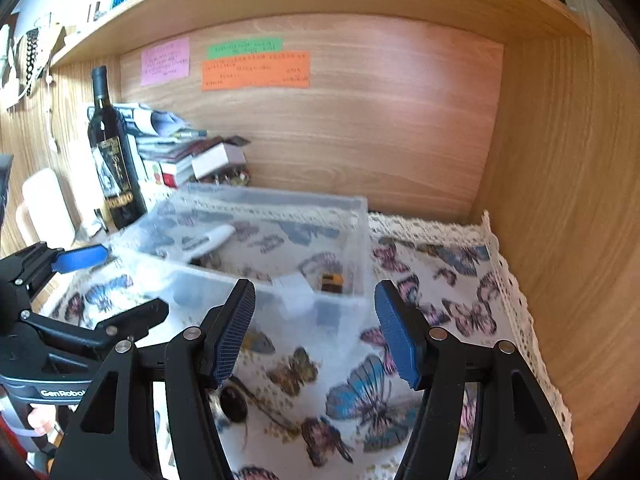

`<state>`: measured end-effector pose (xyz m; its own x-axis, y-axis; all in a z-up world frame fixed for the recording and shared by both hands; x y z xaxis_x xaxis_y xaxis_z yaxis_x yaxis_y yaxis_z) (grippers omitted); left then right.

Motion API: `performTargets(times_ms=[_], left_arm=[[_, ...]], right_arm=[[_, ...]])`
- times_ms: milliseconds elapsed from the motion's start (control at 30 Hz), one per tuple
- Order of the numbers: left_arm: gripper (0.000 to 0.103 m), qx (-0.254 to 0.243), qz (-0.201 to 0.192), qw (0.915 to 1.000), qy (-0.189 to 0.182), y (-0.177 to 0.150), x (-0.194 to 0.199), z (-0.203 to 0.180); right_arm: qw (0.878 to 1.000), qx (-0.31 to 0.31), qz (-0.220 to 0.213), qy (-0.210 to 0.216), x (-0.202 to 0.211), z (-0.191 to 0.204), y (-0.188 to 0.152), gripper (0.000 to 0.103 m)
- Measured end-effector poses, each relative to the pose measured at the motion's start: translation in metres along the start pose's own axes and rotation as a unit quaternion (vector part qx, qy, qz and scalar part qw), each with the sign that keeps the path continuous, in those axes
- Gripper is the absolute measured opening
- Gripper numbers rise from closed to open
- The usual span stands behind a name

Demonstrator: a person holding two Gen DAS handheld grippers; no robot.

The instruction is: Organize rigid objects

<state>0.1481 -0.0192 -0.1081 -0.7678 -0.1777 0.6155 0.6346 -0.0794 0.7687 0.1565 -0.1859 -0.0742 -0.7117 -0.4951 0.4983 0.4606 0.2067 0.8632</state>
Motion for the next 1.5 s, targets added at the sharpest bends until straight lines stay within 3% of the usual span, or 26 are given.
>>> performTargets(times_ms=[200, 400, 600, 667, 767, 1033, 1267, 1400, 1500], left_arm=[[0.094, -0.016, 0.059, 0.9976, -0.031, -0.029, -0.016, -0.016], [0.092, -0.024, 0.079, 0.9955, -0.046, -0.041, -0.022, -0.029], [0.058, -0.044, 0.091, 0.9931, -0.060, -0.043, -0.029, -0.045], [0.035, -0.050, 0.082, 0.9935, -0.060, -0.043, -0.026, -0.047], [0.017, -0.046, 0.079, 0.9942, -0.057, -0.044, -0.023, -0.043], [0.015, -0.003, 0.078, 0.9964, -0.035, -0.044, -0.018, -0.004], [0.015, 0.017, 0.047, 0.9986, -0.015, -0.039, -0.004, 0.022], [0.015, 0.024, 0.025, 0.9994, -0.010, -0.032, 0.006, 0.029], [0.015, 0.028, 0.008, 0.9995, -0.011, -0.025, 0.014, 0.032]], right_arm=[[0.999, -0.017, 0.027, -0.015, 0.005, -0.012, -0.025, 0.059], [0.999, -0.019, 0.029, -0.029, 0.013, -0.019, -0.035, 0.059], [0.999, -0.021, 0.037, -0.015, 0.013, -0.014, -0.041, 0.060], [0.999, -0.019, 0.040, -0.004, 0.011, -0.008, -0.044, 0.060], [0.998, -0.020, 0.049, 0.014, 0.005, 0.000, -0.047, 0.060], [0.995, -0.013, 0.076, 0.066, -0.020, 0.027, -0.052, 0.060], [0.990, -0.019, 0.103, 0.092, -0.045, 0.043, -0.056, 0.058], [0.988, -0.020, 0.126, 0.092, -0.058, 0.047, -0.061, 0.031], [0.988, -0.022, 0.127, 0.089, -0.059, 0.047, -0.062, 0.025]])
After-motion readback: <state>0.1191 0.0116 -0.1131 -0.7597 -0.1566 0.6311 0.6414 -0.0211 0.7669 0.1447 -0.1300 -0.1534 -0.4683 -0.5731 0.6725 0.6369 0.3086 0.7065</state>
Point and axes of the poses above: each gripper's, at about its wrist camera, not at the fingertips, and x roughly against the way its jaws point, z to its left, y to its top, the point moved 3 cm from there along -x, roughly the way its jaws point, and after that the axes turned 13 degrees about y, right-handed, at the moved point
